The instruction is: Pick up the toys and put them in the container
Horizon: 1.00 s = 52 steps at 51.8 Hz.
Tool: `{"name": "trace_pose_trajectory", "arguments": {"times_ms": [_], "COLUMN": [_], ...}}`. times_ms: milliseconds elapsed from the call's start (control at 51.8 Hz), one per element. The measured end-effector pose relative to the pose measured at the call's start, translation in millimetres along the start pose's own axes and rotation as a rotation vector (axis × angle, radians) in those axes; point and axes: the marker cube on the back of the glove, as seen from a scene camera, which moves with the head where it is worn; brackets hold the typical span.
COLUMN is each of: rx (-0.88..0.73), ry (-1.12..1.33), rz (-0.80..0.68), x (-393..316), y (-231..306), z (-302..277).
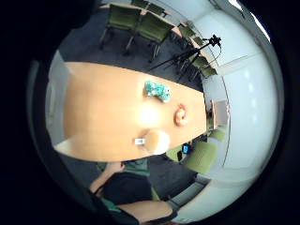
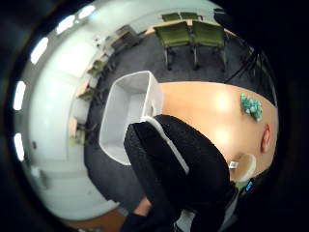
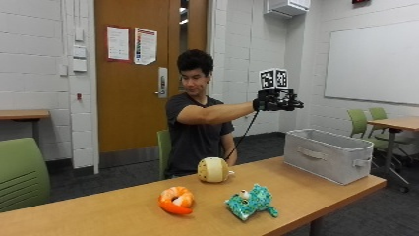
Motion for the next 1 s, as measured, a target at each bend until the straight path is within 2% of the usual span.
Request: {"name": "trace_pose_trajectory", "arguments": {"times_ms": [464, 792, 1005], "rx": [-0.051, -0.089, -0.097], "ry": [-0.024, 0.012, -0.002], "rz": [-0.002, 0.093, 0.144], "x": [31, 140, 208], "y": [14, 62, 96], "z": [1, 7, 47]}}
